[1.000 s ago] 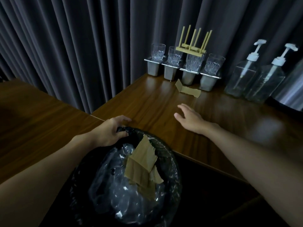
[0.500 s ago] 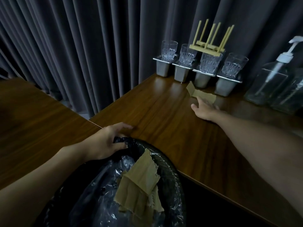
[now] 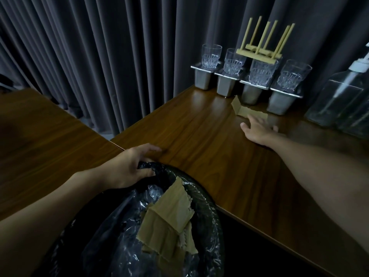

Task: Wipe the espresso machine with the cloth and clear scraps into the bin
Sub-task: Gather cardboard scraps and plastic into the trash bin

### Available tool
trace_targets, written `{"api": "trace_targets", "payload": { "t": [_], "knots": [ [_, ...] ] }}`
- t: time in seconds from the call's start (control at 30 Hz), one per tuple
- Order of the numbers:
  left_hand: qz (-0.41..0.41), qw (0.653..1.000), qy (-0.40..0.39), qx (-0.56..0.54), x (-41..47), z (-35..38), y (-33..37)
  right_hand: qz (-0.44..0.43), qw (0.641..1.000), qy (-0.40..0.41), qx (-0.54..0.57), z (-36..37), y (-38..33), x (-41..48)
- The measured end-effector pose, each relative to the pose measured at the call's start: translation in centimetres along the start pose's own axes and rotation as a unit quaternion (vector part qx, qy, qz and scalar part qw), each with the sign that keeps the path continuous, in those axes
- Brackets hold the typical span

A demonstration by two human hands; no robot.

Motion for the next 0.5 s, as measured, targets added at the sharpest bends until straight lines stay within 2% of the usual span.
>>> {"api": "trace_targets", "payload": {
  "t": [0.07, 0.2, 0.23, 0.37, 0.5],
  "knots": [
    [-0.001, 1.0, 0.003, -0.002, 0.0, 0.0, 0.0, -0.009, 0.999, 0.031, -0.008, -0.4, -0.3, -0.7],
    [-0.001, 1.0, 0.004, -0.005, -0.3, 0.1, 0.1, -0.081, 0.978, 0.19, -0.03, -1.8, -1.7, -2.6],
    [0.0, 1.0, 0.005, -0.002, -0.3, 0.1, 0.1, -0.094, 0.976, 0.196, -0.021, -1.7, -2.0, -2.7],
    [-0.002, 1.0, 0.009, -0.002, -0.4, 0.1, 0.1, -0.101, 0.989, 0.11, 0.014, -0.4, -1.9, -2.8],
    [-0.007, 1.0, 0.011, -0.018, -0.5, 0.3, -0.1, -0.105, 0.99, 0.096, -0.008, -1.1, -2.4, -4.1]
  ]
}}
Point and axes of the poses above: each hand's wrist, its own x-axis towards the middle knuckle, its own z-axis out of the palm, y = z × x, the point moved 5 cm from there along x, towards the middle knuckle, and after that the axes turned 1 degree about z, right-handed, at the moved point
